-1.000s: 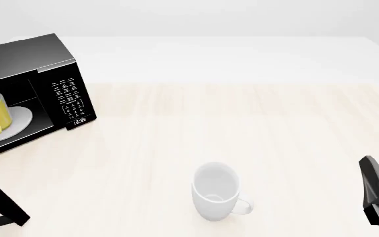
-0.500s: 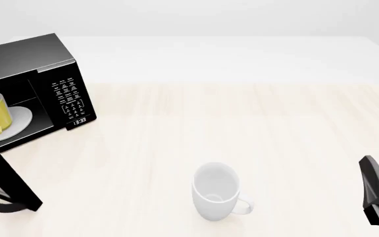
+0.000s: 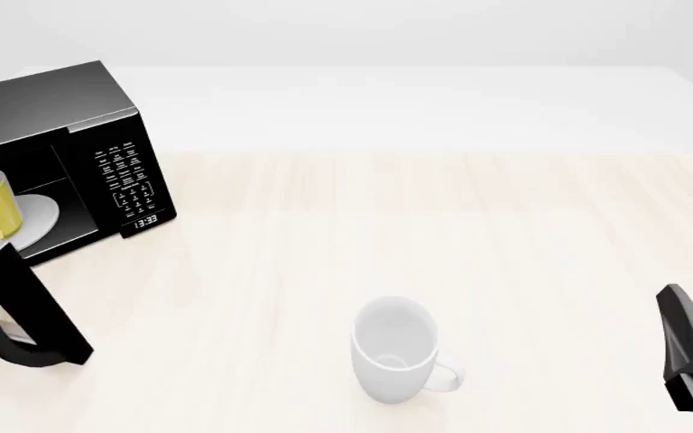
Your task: Put the yellow and white mug in the microwave and close it.
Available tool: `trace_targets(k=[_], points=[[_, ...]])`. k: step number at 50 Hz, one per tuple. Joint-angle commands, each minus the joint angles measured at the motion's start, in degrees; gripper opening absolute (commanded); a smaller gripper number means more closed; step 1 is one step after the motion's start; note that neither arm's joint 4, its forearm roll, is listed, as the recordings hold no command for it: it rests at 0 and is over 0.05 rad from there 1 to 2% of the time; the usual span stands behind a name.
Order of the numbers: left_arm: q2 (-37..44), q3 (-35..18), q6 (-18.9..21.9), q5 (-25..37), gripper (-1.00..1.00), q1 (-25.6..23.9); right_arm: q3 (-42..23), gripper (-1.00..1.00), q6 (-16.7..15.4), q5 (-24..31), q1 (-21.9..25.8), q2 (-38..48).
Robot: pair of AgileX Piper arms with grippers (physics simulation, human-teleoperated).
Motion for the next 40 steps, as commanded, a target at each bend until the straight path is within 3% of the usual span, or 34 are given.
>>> trace_targets(k=[1,40], points=[[-0.2,-0.8,-1.3,-0.1,1.00,-1.6,0.0,1.00,0.0,0.0,0.0,0.0],[4.1,-4.2,-1.4,-2.8,1.00,-4.1,0.0,1.00,0.0,0.0,0.0,0.0]])
